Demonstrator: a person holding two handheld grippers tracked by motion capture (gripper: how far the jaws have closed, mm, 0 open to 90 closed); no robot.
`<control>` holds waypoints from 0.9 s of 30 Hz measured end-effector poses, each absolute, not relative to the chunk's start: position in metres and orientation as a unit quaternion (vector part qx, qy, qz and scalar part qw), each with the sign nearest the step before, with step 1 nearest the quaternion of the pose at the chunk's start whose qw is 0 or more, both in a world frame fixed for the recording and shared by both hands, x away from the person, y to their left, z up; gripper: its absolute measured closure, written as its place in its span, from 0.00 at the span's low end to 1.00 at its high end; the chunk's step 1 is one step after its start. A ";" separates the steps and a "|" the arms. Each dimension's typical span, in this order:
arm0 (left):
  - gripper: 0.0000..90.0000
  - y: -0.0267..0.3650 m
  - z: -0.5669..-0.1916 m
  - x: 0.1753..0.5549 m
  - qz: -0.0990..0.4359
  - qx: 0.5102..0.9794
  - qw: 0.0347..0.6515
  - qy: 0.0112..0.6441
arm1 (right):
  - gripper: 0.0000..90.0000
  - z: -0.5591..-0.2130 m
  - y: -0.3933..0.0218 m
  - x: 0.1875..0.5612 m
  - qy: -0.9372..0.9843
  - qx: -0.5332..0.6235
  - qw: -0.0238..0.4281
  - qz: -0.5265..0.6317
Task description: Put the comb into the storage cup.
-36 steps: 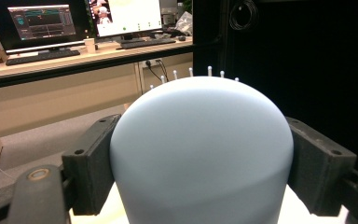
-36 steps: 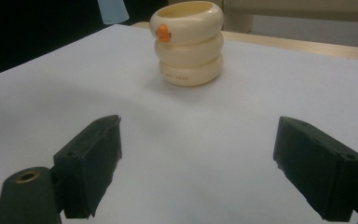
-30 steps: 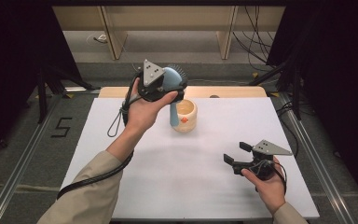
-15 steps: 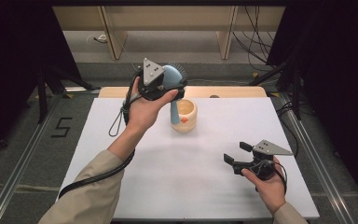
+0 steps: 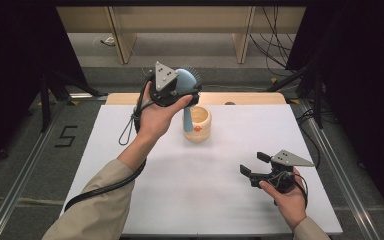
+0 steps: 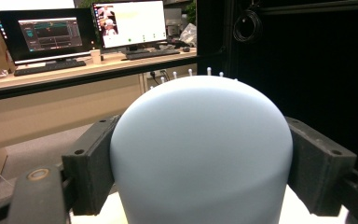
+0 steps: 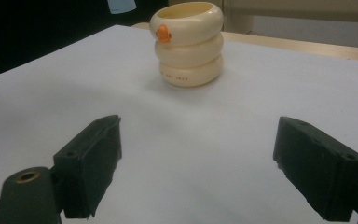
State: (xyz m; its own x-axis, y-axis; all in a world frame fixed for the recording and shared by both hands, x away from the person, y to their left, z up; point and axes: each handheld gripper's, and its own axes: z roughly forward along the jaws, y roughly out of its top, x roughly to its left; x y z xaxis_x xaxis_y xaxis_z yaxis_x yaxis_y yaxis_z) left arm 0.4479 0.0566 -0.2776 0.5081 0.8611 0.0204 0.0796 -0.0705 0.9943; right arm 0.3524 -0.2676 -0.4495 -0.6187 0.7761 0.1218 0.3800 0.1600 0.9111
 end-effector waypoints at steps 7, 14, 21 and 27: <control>0.21 0.057 -0.278 0.451 0.343 0.646 0.580 0.359 | 0.18 -0.450 -0.268 0.352 0.737 0.392 0.191 0.516; 0.22 0.055 -0.278 0.453 0.343 0.645 0.583 0.356 | 0.18 -0.450 -0.267 0.352 0.737 0.392 0.191 0.516; 0.21 0.053 -0.278 0.456 0.345 0.645 0.583 0.354 | 0.18 -0.450 -0.268 0.352 0.737 0.392 0.191 0.516; 0.22 0.052 -0.278 0.458 0.347 0.646 0.582 0.351 | 0.18 -0.450 -0.268 0.353 0.736 0.392 0.191 0.517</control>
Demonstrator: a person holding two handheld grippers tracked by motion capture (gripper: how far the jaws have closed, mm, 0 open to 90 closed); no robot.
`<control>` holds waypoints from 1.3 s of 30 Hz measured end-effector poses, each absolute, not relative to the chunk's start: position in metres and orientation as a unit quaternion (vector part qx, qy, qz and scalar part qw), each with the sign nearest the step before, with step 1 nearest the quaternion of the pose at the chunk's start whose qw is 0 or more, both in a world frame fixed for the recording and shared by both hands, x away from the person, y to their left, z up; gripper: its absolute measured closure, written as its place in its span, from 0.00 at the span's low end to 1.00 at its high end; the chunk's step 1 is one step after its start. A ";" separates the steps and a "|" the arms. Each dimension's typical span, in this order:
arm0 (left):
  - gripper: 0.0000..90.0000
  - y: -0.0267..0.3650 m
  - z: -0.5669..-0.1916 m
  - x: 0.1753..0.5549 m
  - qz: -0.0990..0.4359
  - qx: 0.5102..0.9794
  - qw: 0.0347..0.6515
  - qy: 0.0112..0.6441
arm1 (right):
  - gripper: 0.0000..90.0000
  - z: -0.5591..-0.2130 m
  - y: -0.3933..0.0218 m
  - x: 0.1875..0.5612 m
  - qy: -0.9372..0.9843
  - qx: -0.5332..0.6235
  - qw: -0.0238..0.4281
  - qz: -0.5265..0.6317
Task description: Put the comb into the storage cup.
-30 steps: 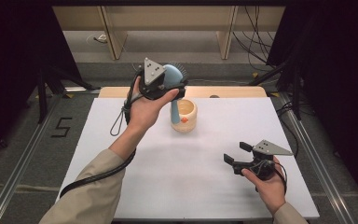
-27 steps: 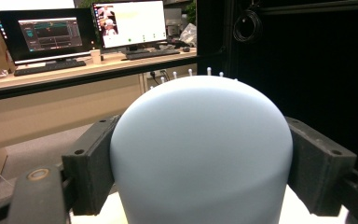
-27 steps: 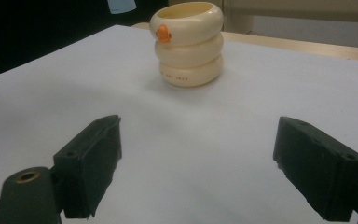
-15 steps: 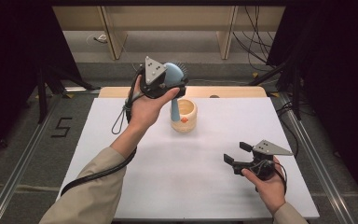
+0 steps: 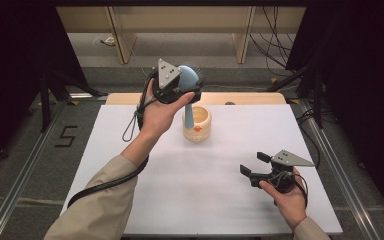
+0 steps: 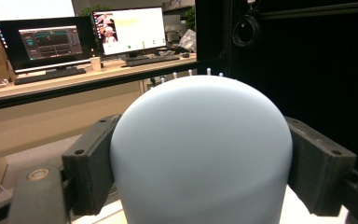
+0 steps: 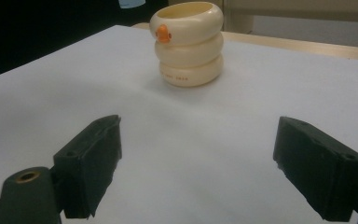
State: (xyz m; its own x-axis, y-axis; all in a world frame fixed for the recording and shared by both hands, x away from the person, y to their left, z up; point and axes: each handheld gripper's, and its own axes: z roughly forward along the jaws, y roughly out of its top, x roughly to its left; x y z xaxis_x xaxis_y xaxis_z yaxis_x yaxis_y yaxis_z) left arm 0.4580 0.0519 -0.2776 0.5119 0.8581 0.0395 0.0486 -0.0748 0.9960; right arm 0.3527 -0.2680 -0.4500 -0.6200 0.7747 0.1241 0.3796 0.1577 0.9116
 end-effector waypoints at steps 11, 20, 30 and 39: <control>0.22 0.050 -0.277 0.463 0.354 0.642 0.587 0.344 | 0.18 -0.450 -0.268 0.353 0.737 0.392 0.191 0.517; 0.22 0.047 -0.277 0.466 0.357 0.642 0.589 0.337 | 0.18 -0.450 -0.268 0.353 0.737 0.392 0.190 0.517; 0.22 0.043 -0.279 0.475 0.359 0.640 0.590 0.337 | 0.18 -0.450 -0.268 0.353 0.737 0.391 0.190 0.518; 0.21 0.040 -0.281 0.482 0.357 0.641 0.592 0.334 | 0.18 -0.450 -0.268 0.353 0.736 0.392 0.189 0.519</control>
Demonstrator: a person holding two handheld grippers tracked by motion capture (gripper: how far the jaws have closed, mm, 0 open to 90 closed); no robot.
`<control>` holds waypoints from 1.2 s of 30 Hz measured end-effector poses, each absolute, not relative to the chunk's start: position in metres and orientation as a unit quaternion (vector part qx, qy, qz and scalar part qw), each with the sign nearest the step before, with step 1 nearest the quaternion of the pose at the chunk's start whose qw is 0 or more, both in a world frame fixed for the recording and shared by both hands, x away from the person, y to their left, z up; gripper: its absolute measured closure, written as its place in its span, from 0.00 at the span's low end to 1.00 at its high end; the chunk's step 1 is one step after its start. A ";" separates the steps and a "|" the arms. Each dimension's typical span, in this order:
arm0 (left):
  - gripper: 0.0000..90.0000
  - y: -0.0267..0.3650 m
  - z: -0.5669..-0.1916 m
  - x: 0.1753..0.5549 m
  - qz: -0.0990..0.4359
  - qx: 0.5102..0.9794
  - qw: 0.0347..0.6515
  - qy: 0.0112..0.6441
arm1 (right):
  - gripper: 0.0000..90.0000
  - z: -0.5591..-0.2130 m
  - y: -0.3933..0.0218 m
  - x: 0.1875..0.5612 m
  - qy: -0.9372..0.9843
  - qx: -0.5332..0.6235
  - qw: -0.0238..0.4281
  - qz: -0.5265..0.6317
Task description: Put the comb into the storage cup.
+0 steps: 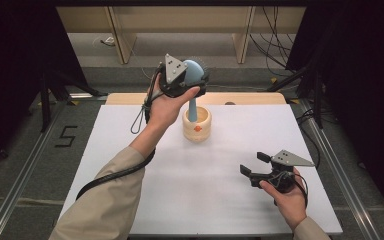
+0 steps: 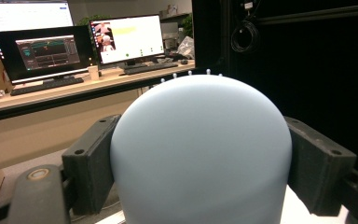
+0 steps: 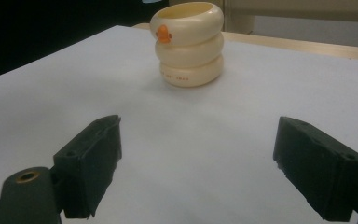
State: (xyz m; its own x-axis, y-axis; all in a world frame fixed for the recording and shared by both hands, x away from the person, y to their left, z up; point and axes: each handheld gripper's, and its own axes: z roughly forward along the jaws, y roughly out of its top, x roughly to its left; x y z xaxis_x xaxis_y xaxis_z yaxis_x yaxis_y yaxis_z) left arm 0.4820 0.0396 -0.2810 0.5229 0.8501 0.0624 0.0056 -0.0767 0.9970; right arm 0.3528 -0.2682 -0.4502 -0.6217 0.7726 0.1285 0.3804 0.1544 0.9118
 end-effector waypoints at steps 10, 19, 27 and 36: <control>0.22 0.037 -0.283 0.485 0.358 0.641 0.592 0.331 | 0.18 -0.450 -0.268 0.352 0.736 0.392 0.190 0.519; 0.21 0.035 -0.282 0.488 0.362 0.641 0.593 0.327 | 0.18 -0.449 -0.270 0.352 0.734 0.393 0.191 0.520; 0.22 0.032 -0.281 0.490 0.363 0.641 0.593 0.326 | 0.18 -0.448 -0.271 0.351 0.733 0.392 0.193 0.521; 0.22 0.031 -0.284 0.493 0.362 0.642 0.592 0.326 | 0.18 -0.447 -0.273 0.350 0.732 0.393 0.196 0.521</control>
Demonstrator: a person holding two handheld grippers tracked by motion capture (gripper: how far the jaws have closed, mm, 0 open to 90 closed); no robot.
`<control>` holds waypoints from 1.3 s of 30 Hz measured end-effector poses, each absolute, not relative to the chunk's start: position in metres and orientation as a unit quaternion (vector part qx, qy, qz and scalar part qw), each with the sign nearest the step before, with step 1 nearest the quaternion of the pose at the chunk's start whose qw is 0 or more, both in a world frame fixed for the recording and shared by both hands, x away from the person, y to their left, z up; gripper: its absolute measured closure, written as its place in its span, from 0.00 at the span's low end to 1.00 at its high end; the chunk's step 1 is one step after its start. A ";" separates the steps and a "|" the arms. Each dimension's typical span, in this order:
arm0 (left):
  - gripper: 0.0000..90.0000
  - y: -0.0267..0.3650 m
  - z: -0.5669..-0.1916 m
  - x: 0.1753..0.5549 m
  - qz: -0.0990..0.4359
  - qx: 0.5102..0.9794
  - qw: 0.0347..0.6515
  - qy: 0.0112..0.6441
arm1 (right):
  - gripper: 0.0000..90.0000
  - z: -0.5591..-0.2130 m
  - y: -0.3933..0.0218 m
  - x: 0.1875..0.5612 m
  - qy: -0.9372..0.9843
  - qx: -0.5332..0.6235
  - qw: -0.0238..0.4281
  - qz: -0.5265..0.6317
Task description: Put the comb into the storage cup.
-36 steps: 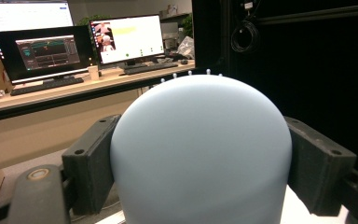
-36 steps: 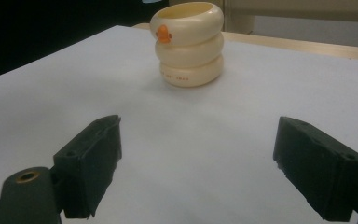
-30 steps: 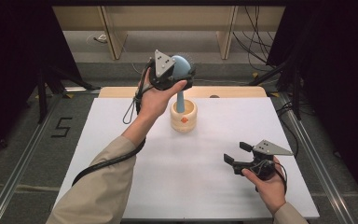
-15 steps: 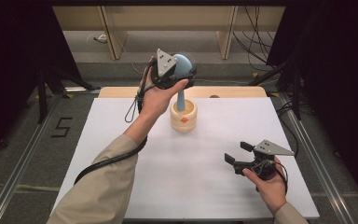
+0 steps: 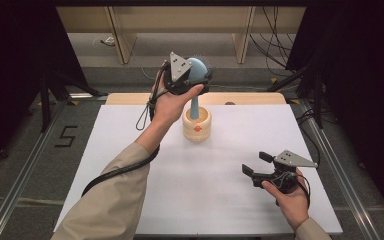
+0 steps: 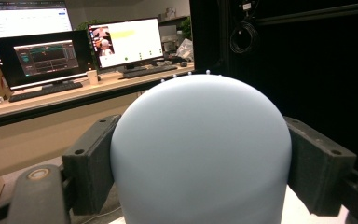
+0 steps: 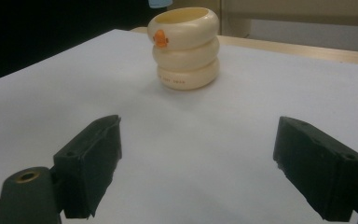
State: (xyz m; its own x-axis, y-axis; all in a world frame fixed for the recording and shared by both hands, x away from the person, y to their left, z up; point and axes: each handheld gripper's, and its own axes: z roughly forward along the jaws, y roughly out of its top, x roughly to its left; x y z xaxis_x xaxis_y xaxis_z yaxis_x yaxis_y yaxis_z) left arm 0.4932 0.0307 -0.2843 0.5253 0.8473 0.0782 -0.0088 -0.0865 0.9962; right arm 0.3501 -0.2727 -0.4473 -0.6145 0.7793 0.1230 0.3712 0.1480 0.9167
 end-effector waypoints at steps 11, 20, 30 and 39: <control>0.22 0.029 -0.290 0.497 0.362 0.646 0.587 0.327 | 0.18 -0.447 -0.274 0.349 0.731 0.394 0.195 0.522; 0.22 0.028 -0.292 0.499 0.364 0.645 0.587 0.327 | 0.18 -0.447 -0.274 0.348 0.731 0.395 0.195 0.522; 0.22 0.027 -0.297 0.503 0.363 0.648 0.584 0.328 | 0.18 -0.447 -0.274 0.348 0.731 0.394 0.195 0.522; 0.22 0.026 -0.303 0.504 0.359 0.651 0.581 0.330 | 0.18 -0.447 -0.275 0.348 0.731 0.394 0.195 0.522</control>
